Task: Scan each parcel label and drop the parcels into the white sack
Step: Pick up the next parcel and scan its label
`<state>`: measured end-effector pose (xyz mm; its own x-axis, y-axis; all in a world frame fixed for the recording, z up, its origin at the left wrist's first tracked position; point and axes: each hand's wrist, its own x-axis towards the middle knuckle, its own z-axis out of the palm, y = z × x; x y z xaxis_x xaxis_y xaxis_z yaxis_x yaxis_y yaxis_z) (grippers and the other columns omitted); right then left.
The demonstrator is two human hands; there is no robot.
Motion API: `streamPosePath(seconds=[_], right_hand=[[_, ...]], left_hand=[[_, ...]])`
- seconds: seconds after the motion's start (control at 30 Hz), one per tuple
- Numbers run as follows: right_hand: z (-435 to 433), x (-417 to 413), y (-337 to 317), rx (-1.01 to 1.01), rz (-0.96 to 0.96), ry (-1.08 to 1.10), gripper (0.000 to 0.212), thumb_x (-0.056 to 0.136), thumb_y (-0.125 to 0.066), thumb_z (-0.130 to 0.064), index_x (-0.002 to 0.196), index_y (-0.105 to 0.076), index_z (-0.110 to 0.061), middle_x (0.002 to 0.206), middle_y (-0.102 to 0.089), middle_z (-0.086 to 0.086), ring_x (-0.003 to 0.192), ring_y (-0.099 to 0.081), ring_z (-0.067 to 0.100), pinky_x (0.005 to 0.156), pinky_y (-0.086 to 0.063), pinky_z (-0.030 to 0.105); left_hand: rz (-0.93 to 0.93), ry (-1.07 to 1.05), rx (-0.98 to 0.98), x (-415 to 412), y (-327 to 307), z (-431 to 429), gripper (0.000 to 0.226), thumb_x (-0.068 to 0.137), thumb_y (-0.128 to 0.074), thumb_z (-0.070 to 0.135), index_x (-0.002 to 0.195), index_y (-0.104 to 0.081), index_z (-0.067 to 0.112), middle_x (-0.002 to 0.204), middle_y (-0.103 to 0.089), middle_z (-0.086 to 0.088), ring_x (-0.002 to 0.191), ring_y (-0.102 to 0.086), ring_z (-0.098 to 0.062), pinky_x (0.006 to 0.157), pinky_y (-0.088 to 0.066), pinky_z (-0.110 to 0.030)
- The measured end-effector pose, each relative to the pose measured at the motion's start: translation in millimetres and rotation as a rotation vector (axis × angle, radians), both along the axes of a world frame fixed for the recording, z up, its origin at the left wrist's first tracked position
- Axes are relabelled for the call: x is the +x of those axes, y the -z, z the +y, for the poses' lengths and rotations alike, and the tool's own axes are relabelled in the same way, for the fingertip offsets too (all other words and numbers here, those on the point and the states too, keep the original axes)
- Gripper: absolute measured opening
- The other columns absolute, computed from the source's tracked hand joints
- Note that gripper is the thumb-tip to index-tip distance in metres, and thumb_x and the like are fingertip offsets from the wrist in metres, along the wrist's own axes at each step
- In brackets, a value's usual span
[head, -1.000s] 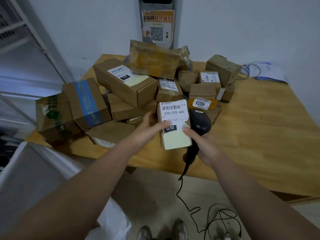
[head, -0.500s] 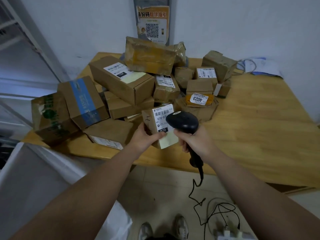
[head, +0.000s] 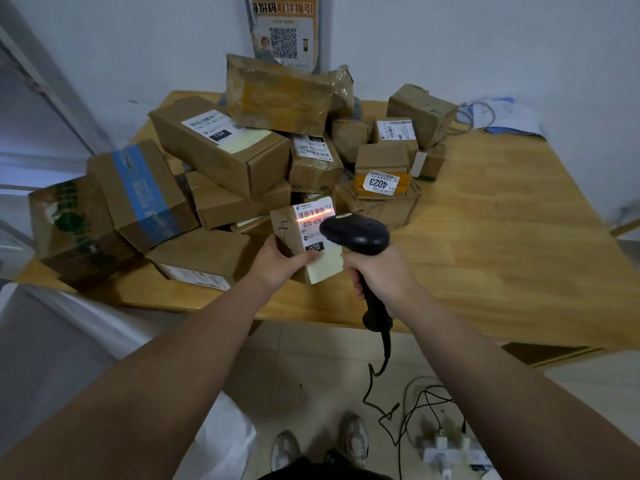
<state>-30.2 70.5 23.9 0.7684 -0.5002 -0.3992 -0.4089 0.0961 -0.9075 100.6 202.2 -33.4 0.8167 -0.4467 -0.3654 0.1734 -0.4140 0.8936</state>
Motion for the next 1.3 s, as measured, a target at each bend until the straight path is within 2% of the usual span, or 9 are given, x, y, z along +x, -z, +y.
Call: streamPosePath(seconds=[0.43,0.57,0.8,0.93,1.13,1.3], right_hand=[[-3,-3,-3,0.019,-0.013,0.01,0.024,0.075,-0.062,-0.006,0.053,-0.053,-0.006,0.048,-0.048,0.007,0.043,-0.045,0.02,0.048,-0.04,0.028],[-4,-5,-4,0.023,-0.018,0.013,0.025,0.076,-0.061,-0.005,0.052,-0.053,-0.006,0.048,-0.048,0.008,0.043,-0.045,0.021,0.048,-0.041,0.028],[-6,-6,-9,0.024,-0.005,0.005,0.024,0.076,-0.061,-0.004,0.053,-0.054,-0.005,0.048,-0.048,0.008,0.041,-0.045,0.02,0.045,-0.041,0.026],[-10,-7,-8,0.021,-0.037,0.015,0.027,0.077,-0.061,-0.003,0.051,-0.053,-0.006,0.047,-0.047,0.008,0.041,-0.044,0.019,0.045,-0.041,0.026],[-6,-13,15,-0.031,-0.054,0.049,0.034,0.076,-0.061,-0.003,0.044,-0.053,-0.011,0.047,-0.049,0.01,0.044,-0.046,0.022,0.054,-0.043,0.031],[-3,-17,24,-0.022,-0.041,0.075,0.032,0.076,-0.06,-0.001,0.046,-0.052,-0.008,0.047,-0.048,0.011,0.043,-0.044,0.022,0.053,-0.043,0.03]], left_hand=[[-0.022,-0.011,0.004,-2,2,-4,0.082,0.075,-0.081,0.033,0.143,-0.036,0.021,0.138,-0.05,-0.001,0.126,-0.047,-0.021,0.105,-0.043,-0.041],[-0.012,-0.02,-0.001,-2,3,-5,0.079,0.076,-0.08,0.03,0.142,-0.037,0.021,0.136,-0.052,0.0,0.124,-0.049,-0.02,0.097,-0.043,-0.034],[-0.019,-0.038,0.005,-3,5,-6,0.077,0.076,-0.08,0.028,0.14,-0.039,0.02,0.133,-0.052,0.0,0.123,-0.049,-0.019,0.096,-0.043,-0.033],[-0.006,-0.053,-0.015,-1,5,-8,0.072,0.077,-0.079,0.026,0.138,-0.041,0.019,0.124,-0.054,0.005,0.111,-0.05,-0.013,0.087,-0.042,-0.026],[0.106,-0.076,-0.004,2,12,-10,0.073,0.077,-0.078,0.038,0.139,-0.043,0.02,0.131,-0.054,0.001,0.123,-0.049,-0.02,0.106,-0.042,-0.043],[0.148,-0.08,-0.021,1,14,-12,0.071,0.078,-0.077,0.038,0.138,-0.044,0.019,0.133,-0.055,-0.001,0.125,-0.048,-0.02,0.108,-0.041,-0.043]])
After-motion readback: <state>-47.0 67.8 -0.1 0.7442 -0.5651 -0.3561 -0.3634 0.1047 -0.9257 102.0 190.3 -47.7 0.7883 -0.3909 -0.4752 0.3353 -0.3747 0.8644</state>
